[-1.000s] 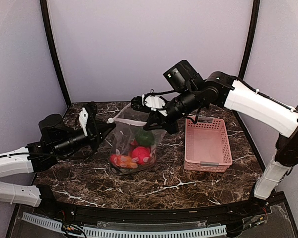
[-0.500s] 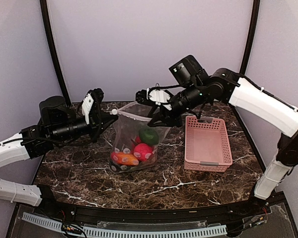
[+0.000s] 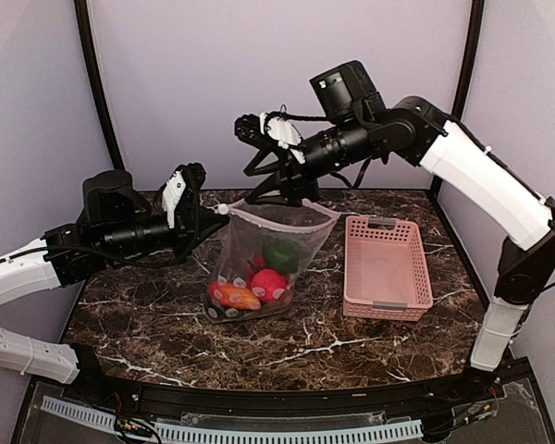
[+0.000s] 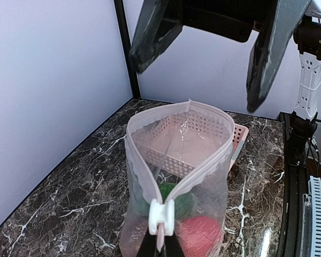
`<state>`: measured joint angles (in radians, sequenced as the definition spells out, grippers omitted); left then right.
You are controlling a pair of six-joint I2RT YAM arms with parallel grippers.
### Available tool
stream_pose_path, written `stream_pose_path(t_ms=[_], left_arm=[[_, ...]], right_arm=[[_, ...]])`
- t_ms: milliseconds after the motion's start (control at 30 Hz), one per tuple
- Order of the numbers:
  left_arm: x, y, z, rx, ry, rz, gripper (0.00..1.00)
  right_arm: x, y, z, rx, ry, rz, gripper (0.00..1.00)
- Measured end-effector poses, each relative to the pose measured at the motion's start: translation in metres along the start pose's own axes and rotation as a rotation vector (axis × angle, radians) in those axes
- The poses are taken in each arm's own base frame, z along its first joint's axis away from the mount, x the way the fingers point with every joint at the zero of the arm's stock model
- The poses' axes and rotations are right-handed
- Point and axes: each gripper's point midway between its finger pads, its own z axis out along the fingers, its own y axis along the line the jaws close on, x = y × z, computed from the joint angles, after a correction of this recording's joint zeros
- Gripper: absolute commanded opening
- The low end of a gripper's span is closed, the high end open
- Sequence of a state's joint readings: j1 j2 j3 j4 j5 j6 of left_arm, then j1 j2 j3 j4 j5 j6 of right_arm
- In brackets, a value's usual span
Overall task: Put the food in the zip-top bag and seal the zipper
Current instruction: Zip the zipper on the zipper food storage bag.
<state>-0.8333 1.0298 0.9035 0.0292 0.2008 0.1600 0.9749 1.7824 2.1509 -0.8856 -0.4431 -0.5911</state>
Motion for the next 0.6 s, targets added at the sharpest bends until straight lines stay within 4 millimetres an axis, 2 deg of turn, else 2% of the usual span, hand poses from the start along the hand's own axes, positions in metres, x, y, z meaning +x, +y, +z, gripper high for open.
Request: stream_pose_path(t_ms=[133, 267, 467, 600], left_arm=[[0.000, -0.004, 0.000, 0.025, 0.003, 0.021, 0.01], [0.001, -0.007, -0.001, 0.041, 0.008, 0.036, 0.01], [0.000, -0.010, -0.008, 0.051, 0.010, 0.069, 0.01], [0.001, -0.011, -0.012, 0.049, 0.006, 0.082, 0.01]], right_arm=[[0.006, 0.011, 0.032, -0.063, 0.016, 0.001, 0.49], [0.012, 0.026, 0.053, -0.115, 0.034, -0.005, 0.45], [0.008, 0.034, 0.060, -0.137, 0.024, -0.016, 0.30], [0.006, 0.032, 0.059, -0.132, 0.016, -0.017, 0.26]])
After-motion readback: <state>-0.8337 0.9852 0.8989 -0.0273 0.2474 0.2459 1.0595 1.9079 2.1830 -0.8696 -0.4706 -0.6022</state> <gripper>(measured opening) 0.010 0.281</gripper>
